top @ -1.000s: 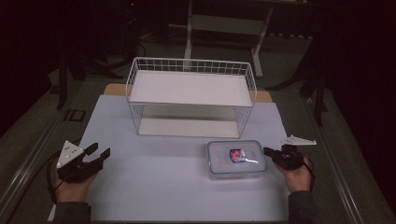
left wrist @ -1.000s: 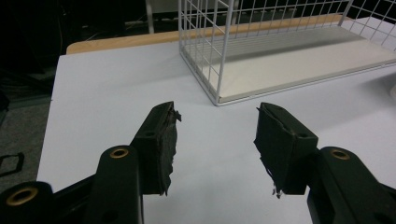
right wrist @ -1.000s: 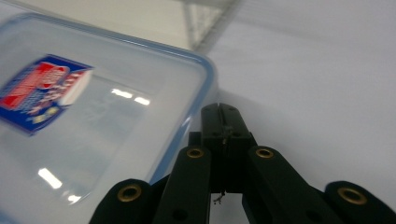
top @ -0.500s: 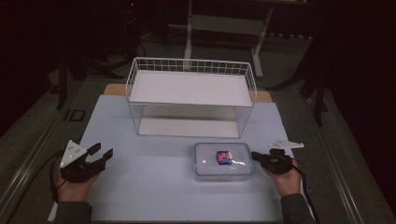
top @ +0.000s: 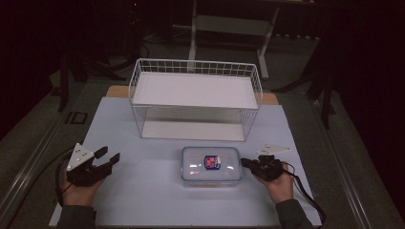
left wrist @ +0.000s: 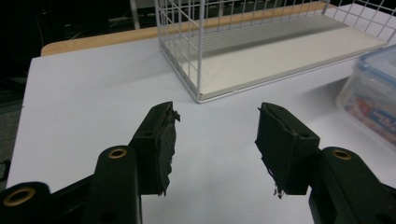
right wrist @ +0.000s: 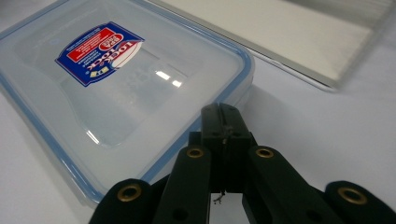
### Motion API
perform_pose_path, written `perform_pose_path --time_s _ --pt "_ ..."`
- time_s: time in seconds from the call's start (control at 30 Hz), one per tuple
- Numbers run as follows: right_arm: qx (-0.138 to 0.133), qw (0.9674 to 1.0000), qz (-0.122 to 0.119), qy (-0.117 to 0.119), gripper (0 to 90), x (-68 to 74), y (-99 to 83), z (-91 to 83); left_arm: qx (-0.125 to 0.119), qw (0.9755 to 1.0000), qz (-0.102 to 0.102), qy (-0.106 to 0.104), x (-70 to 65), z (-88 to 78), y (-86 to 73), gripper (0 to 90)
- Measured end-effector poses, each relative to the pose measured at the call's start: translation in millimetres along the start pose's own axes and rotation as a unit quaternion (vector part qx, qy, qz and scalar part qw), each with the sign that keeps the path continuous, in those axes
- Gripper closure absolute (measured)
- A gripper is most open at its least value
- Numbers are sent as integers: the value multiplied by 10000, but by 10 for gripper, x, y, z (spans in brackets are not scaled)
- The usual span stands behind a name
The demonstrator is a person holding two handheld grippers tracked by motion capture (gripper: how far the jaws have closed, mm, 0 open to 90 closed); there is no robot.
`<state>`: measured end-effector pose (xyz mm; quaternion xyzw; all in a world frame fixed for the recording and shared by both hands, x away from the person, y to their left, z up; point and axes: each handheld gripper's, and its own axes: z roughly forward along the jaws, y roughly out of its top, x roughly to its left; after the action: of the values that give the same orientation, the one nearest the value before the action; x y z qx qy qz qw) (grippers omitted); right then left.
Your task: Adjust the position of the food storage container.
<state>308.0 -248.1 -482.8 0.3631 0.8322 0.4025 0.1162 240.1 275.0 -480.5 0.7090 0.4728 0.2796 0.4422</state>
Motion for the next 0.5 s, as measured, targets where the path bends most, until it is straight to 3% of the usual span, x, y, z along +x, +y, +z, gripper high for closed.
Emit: perform_pose_path --time_s 0.2,0.5 --pt "7 9997 -196 110 900 169 85 126 -7 10000 31 -53 -30 10 8 465" --pt "-86 9993 -12 360 900 223 83 164 21 9998 92 -152 -81 42 24 466"
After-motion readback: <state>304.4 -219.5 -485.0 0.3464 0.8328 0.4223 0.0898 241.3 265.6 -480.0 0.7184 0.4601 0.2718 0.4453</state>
